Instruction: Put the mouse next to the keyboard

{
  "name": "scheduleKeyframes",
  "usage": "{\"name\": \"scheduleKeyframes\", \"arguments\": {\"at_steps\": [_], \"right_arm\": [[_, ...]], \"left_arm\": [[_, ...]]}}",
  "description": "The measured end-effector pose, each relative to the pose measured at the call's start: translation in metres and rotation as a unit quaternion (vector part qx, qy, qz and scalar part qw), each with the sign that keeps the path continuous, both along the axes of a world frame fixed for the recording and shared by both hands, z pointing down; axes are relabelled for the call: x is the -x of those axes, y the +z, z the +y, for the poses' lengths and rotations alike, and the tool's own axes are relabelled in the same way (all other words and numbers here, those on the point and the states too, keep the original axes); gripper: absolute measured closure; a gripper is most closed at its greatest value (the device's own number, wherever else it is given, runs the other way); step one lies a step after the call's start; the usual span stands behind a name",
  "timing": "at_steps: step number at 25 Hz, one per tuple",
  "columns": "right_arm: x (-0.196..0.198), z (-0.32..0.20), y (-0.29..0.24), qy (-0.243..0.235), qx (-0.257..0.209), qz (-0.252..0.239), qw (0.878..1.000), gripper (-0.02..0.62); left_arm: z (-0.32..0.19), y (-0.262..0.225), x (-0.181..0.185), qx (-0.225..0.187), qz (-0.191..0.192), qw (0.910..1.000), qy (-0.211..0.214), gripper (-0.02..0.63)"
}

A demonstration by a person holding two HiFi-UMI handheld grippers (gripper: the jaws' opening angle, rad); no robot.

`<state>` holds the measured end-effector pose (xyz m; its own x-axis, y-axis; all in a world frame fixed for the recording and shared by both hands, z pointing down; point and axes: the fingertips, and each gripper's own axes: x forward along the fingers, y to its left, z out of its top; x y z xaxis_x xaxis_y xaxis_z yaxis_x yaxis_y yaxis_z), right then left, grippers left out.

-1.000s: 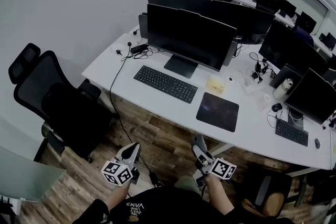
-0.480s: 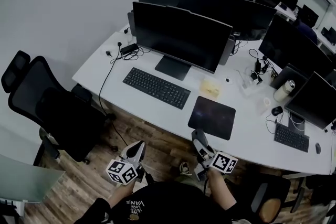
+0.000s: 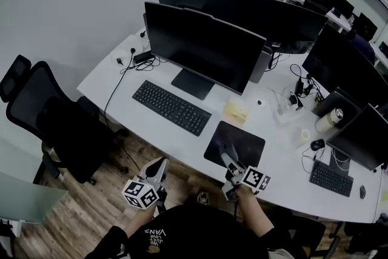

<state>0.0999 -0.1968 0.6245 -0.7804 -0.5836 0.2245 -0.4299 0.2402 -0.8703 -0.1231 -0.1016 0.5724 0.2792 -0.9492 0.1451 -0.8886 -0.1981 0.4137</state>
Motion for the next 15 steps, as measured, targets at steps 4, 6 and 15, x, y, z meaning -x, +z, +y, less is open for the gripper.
{"name": "scheduleKeyframes", "arguments": {"at_steps": [4, 6, 15], "right_arm": [[0.001, -0.022, 0.010, -0.017, 0.016, -0.002, 1.000, 0.414], [0.002, -0.032, 0.016, -0.022, 0.021, 0.000, 1.000, 0.414], [0.005, -0.062, 0.049, 0.016, 0.071, -0.001, 0.997, 0.414]], "left_arm": [[-0.007, 0.003, -0.005, 0.001, -0.002, 0.9996, -0.027, 0.604], [-0.009, 0.007, -0.006, 0.003, 0.000, 0.9991, -0.042, 0.604], [-0.021, 0.019, -0.002, 0.018, 0.009, 0.9987, -0.046, 0.604]]}}
